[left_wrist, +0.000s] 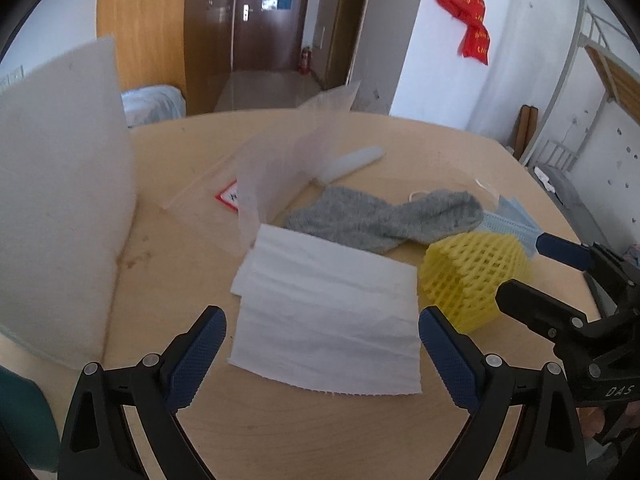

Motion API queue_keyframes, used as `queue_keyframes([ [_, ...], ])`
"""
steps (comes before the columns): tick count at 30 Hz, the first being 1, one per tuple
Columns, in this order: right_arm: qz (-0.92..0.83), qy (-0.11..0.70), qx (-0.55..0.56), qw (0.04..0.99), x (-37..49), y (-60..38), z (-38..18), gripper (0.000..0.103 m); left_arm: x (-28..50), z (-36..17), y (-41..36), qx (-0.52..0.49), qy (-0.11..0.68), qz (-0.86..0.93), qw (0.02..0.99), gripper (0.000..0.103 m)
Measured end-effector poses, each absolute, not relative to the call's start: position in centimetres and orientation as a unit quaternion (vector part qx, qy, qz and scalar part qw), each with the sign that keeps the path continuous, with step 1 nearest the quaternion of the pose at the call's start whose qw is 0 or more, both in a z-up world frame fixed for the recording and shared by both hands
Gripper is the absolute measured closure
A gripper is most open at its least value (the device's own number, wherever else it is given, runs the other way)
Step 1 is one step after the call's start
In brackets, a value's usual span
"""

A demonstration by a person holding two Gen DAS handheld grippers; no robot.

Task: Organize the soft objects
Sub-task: 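Move the left tool to the white tissue while the right tool approaches the yellow net, then close the left gripper on the tissue while the right gripper grasps the yellow net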

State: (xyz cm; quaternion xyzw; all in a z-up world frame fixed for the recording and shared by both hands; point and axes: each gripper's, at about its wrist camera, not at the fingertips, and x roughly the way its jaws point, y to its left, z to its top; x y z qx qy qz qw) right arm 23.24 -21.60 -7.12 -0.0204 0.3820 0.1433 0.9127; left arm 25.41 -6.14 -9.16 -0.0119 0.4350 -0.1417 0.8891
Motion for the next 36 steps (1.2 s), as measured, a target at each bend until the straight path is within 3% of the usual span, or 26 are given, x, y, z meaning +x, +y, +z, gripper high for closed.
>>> queue_keyframes([
  [10, 0.146, 0.403, -0.026, 0.903, 23.9, -21.5, -8.3, 0.018, 26.2, -10.6, -6.2, -0.004, 0.457, -0.140, 0.878, 0.006],
  [14, 0.153, 0.417, -0.021, 0.896, 24.1, -21.6, -8.8, 0.032, 26.5, -11.1, -6.2, -0.007, 0.466, -0.138, 0.874, 0.008],
  [20, 0.158, 0.422, -0.020, 0.893, 23.9, -21.6, -9.0, 0.056, 26.3, -11.2, -6.5, 0.010, 0.458, -0.130, 0.879, 0.028],
  [25, 0.154, 0.425, -0.018, 0.892, 23.8, -21.8, -9.2, 0.067, 26.3, -11.2, -6.6, 0.013, 0.453, -0.132, 0.882, 0.046],
  [27, 0.154, 0.425, -0.016, 0.892, 23.8, -22.0, -9.2, 0.071, 26.2, -11.1, -6.5, 0.008, 0.452, -0.131, 0.883, 0.065],
  [30, 0.154, 0.424, -0.011, 0.892, 23.7, -22.2, -9.2, 0.073, 26.3, -11.1, -6.2, -0.003, 0.454, -0.137, 0.880, 0.082],
  [36, 0.155, 0.419, -0.005, 0.895, 23.8, -22.5, -9.0, 0.080, 25.7, -10.2, -5.9, -0.003, 0.437, -0.143, 0.888, 0.091],
])
